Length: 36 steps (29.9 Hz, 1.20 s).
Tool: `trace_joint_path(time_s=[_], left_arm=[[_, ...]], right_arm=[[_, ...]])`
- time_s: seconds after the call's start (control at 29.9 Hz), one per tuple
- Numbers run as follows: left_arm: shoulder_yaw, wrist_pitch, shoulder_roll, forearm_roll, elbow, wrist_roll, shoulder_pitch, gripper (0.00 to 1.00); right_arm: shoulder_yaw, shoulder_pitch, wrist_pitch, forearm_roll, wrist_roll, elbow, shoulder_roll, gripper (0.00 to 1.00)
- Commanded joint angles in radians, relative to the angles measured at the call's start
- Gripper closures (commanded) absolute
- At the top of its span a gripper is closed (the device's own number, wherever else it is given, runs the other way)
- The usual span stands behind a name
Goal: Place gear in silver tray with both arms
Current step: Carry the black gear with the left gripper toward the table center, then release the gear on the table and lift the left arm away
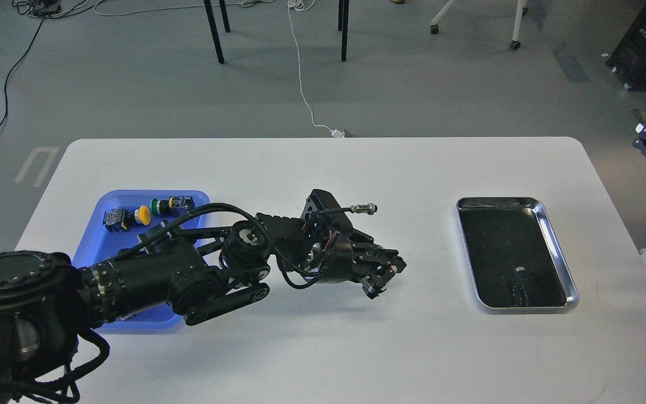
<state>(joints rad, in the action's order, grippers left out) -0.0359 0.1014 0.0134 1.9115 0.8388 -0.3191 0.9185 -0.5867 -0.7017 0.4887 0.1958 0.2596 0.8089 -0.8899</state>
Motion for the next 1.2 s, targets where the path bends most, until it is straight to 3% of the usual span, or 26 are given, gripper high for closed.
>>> trace_joint_path(time_s=[0.0,0.23,0.37,0.43,0.53,0.57,0.74,0.84,0.97,1.07,1.17], left_arm=[[0.033,-0.029,-0.013,-0.003,-0.119,-0.006,-0.004,0.87],[0.077,-0.051,-0.013,-0.006,-0.129,0.003,-0.009,0.86],[0.076,-0.054,-0.013,-0.012,-0.124,0.002,-0.009,0.80],[0.071,-0.063,-0.013,-0.017,-0.121,0.003,-0.007,0.64],[0.053,-0.092,-0.013,-0.026,-0.109,-0.004,-0.006,0.26],[0.042,-0.116,-0.013,-0.046,-0.100,-0.009,-0.004,0.22],[0.022,-0.138,-0.013,-0.228,-0.001,-0.008,0.023,0.14],[0.016,-0.137,-0.013,-0.369,0.054,-0.009,0.051,0.12],[-0.126,-0.123,0.003,-0.567,0.114,-0.006,0.057,0.10],[-0.316,-0.056,0.077,-0.809,0.129,0.000,0.056,0.04],[-0.421,0.055,0.167,-1.090,0.126,0.005,0.056,0.03]], right_arm=[[0.005,-0.056,0.000,-0.009,-0.006,-0.013,0.002,0.01],[0.007,-0.124,0.000,-0.095,-0.019,-0.016,0.011,0.01],[0.008,-0.127,0.000,-0.096,-0.019,-0.014,0.026,0.01],[0.008,-0.127,0.000,-0.098,-0.020,-0.014,0.031,0.01],[0.008,-0.127,0.000,-0.108,-0.025,-0.014,0.031,0.01],[0.008,-0.127,0.000,-0.116,-0.028,-0.014,0.029,0.01],[0.008,-0.139,0.000,-0.128,-0.031,-0.014,0.026,0.01],[0.008,-0.168,0.000,-0.128,-0.059,-0.014,0.029,0.01],[0.011,-0.220,0.000,-0.139,-0.069,-0.014,0.045,0.01],[0.010,-0.268,0.000,-0.240,-0.068,-0.011,0.087,0.01],[0.008,-0.308,0.000,-0.320,-0.065,-0.005,0.112,0.01]])
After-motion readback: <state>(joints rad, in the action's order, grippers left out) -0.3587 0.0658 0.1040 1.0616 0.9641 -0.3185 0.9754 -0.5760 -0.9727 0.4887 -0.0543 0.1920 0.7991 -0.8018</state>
